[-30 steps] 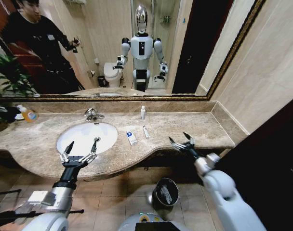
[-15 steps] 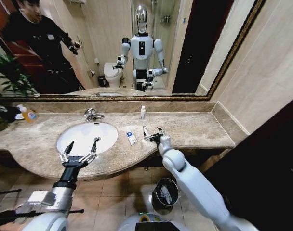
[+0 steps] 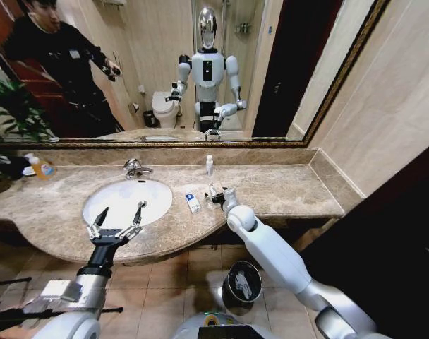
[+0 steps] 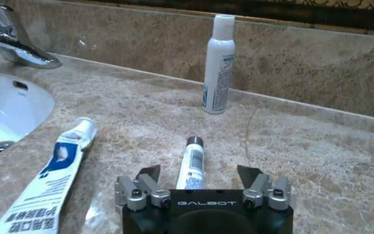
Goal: Pick up the trash from the sink and place it in the trash bin.
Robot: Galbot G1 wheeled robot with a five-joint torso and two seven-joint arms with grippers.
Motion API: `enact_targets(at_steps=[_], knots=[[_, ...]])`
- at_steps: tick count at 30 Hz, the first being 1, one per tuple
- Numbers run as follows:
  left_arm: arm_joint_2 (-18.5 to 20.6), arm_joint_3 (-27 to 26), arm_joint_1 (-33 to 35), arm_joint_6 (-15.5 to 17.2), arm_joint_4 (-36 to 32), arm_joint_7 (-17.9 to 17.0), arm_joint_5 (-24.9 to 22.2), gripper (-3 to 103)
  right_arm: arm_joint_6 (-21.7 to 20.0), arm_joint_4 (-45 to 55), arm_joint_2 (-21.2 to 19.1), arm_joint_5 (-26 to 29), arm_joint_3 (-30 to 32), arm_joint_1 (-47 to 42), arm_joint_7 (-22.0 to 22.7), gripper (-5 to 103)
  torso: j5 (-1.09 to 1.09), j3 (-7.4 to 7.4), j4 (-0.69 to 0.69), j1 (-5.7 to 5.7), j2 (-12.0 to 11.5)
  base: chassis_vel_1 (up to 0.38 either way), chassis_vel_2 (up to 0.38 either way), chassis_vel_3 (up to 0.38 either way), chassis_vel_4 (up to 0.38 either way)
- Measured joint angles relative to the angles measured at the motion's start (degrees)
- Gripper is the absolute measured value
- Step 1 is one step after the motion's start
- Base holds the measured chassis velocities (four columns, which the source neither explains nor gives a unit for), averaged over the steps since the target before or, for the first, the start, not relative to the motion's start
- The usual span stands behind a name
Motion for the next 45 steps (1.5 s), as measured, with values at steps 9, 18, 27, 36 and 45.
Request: enact_targets(at_steps=[9,18,27,36,45], knots=[[0.0,0.0,0.0,0.0,0.0,0.0,0.0,100,0.11,-0.49,-0.95,0.56,-0.52,0.52,0.07,68,0.01,0.0,0.0,0.0,0.0,0.0,0.0,0.0,0.0],[0.0,0.0,0.0,0.0,0.0,0.0,0.0,100,0.28,-0.4,-1.33,0.64,-0.59,0.49,-0.32,35,0.01,0.0,0.0,0.0,0.0,0.0,0.0,0.0,0.0],[0.0,0.0,0.0,0.0,0.0,0.0,0.0,100,1.71,1.89,-1.4,0.47,-0.06,0.03,-1.02,9,0.02,0.0,0.01,0.0,0.0,0.0,0.0,0.0,0.0],[0.0,0.0,0.0,0.0,-0.01,0.0,0.0,100,-3.11,26.64,-14.32,7.86,18.39,-15.06,-16.42,2,0.02,-0.01,-0.02,-0.02,0.02,0.0,0.0,0.0,0.0],[0.0,0.0,0.0,0.0,0.0,0.0,0.0,100,7.91,23.86,-25.31,6.12,37.48,-35.55,-54.54,2,0.05,-0.01,-0.02,-0.01,0.02,0.0,0.0,0.0,0.0]])
